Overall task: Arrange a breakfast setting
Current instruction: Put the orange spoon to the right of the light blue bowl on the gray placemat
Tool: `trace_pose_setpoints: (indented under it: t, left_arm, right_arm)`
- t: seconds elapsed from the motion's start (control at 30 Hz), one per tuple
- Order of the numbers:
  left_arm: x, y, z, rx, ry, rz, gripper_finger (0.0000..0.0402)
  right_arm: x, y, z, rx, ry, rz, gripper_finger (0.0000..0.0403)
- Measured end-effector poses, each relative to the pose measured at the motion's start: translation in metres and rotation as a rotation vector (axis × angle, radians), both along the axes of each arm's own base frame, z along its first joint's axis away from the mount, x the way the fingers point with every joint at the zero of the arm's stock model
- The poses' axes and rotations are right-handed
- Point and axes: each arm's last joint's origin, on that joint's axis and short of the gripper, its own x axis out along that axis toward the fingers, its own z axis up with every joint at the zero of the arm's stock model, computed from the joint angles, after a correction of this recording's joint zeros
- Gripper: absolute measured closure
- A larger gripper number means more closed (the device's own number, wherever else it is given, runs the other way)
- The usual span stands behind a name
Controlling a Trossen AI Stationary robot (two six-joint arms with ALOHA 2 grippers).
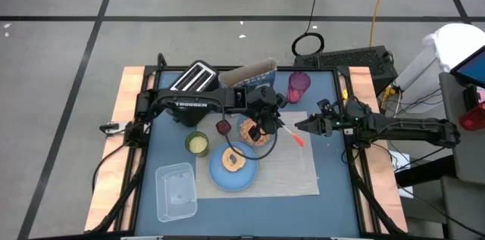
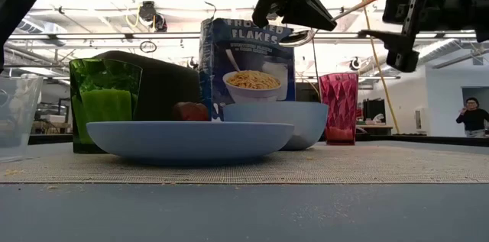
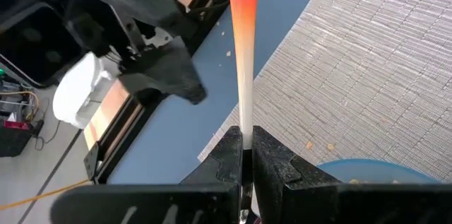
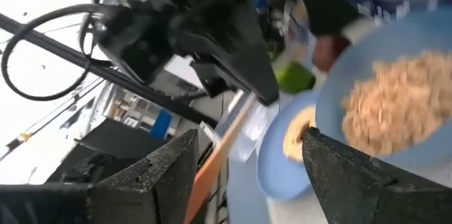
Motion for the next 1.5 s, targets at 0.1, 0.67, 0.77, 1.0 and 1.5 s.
trace_pose_setpoints:
  t: [0.1,0.67,0.77,1.0,1.5]
  left_arm:
    - [0.0,0.0,0.0,0.0,0.003,0.0,0.0385]
    - [-0.001,0.0,-0.002,-0.003,0.025,0.003,0.0385]
    - [-0.002,0.0,-0.002,-0.003,0.026,0.003,0.0385]
    - [-0.002,0.0,-0.002,-0.003,0.029,0.003,0.0385]
    - [-0.002,0.0,-0.004,-0.001,0.038,0.001,0.0385]
  right_arm:
    - [0.004,0.001,-0.004,0.082,0.045,0.05,0.0161]
    - [0.016,0.002,-0.003,0.238,0.032,0.158,0.0161]
    - [0.018,0.002,-0.006,0.245,0.06,0.172,0.0161]
    - [0.023,0.005,-0.008,0.243,0.064,0.228,0.0162]
    - [0.028,0.011,-0.011,0.232,0.073,0.29,0.0248]
